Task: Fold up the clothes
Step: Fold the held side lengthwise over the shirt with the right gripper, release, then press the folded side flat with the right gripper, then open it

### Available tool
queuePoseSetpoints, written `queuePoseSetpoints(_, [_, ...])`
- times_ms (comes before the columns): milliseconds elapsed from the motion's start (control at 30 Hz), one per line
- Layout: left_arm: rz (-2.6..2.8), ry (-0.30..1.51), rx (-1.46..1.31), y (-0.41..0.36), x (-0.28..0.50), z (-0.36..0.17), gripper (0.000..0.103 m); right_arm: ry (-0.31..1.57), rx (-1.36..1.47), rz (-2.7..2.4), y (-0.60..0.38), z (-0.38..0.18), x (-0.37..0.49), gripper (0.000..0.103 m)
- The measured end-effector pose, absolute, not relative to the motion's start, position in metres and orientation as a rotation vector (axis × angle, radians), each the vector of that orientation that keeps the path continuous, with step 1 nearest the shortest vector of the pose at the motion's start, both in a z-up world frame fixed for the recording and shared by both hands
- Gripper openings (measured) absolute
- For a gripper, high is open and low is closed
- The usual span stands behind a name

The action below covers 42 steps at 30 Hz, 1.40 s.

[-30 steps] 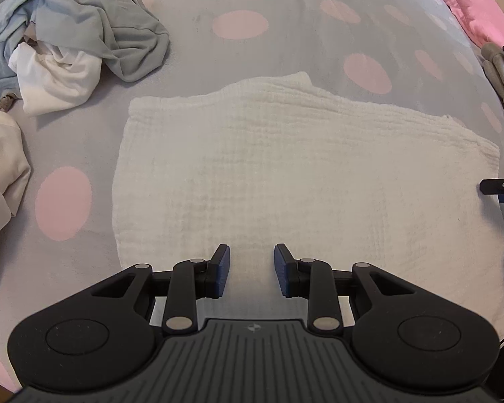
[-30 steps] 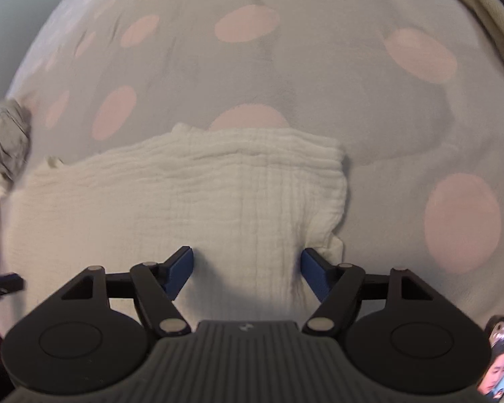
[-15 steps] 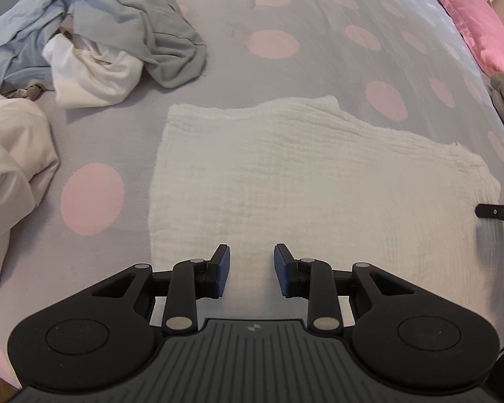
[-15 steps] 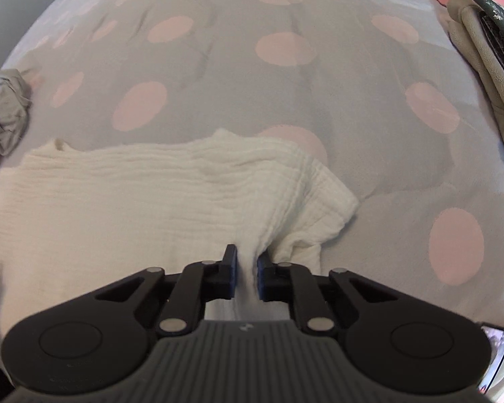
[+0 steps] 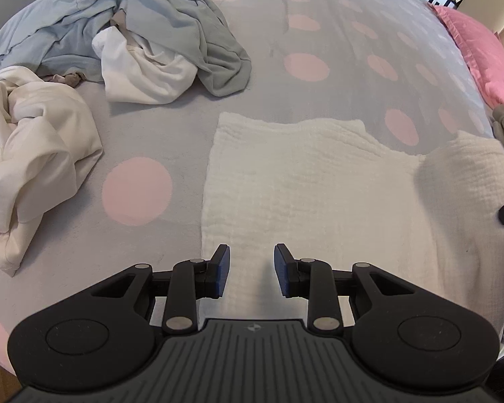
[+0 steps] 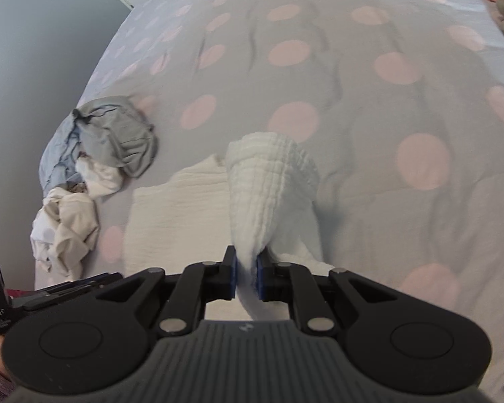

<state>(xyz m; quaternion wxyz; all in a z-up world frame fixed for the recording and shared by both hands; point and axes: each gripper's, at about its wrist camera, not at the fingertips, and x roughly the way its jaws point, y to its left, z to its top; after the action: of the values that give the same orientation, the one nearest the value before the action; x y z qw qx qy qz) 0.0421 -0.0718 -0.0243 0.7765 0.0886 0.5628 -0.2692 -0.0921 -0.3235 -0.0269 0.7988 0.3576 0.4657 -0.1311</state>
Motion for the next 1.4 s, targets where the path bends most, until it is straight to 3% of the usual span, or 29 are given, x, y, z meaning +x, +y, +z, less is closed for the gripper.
queuePoseSetpoints(233, [-0.579,1.221,0.149,-0.054,0.045,-0.023,0.027,0.986,0.826,-0.262,-0.282,-0.033,-0.03,0.013])
queuePoseSetpoints(567, [-0.575,1.217,0.114,-0.038,0.048,-0.024,0.027,1.049,0.818,-0.297,-0.256,-0.084,0.041,0.013])
queuePoseSetpoints(633, [-0.578,1.216,0.115,-0.038,0.047,-0.024,0.027,1.064,0.805,-0.297,-0.254,-0.09,0.045,0.014])
queuePoseSetpoints(700, [-0.58,1.213,0.119,-0.039,0.047,-0.024,0.027,1.074,0.797,-0.289,-0.253,-0.092,0.046,0.022])
queuePoseSetpoints(733, [-0.58,1.212,0.121,-0.039,0.046,-0.024,0.027,1.074,0.794,-0.28,-0.253,-0.09,0.045,0.022])
queuePoseSetpoints(800, [-0.578,1.209,0.122,-0.039,0.046,-0.024,0.027,1.063,0.786,-0.261,-0.254,-0.082,0.042,0.035])
queuePoseSetpoints(900, [-0.574,1.205,0.124,-0.04,0.044,-0.024,0.027,1.027,0.764,-0.227,-0.254,-0.063,0.035,0.039])
queuePoseSetpoints(1133, [-0.592,1.186,0.139,-0.043,0.036,-0.017,0.027,0.971,0.695,-0.192,-0.256,-0.024,-0.008,0.044])
queuePoseSetpoints(1400, [-0.636,1.148,0.235,-0.056,0.01,-0.003,0.027,1.01,0.718,-0.256,-0.271,-0.041,-0.094,0.049])
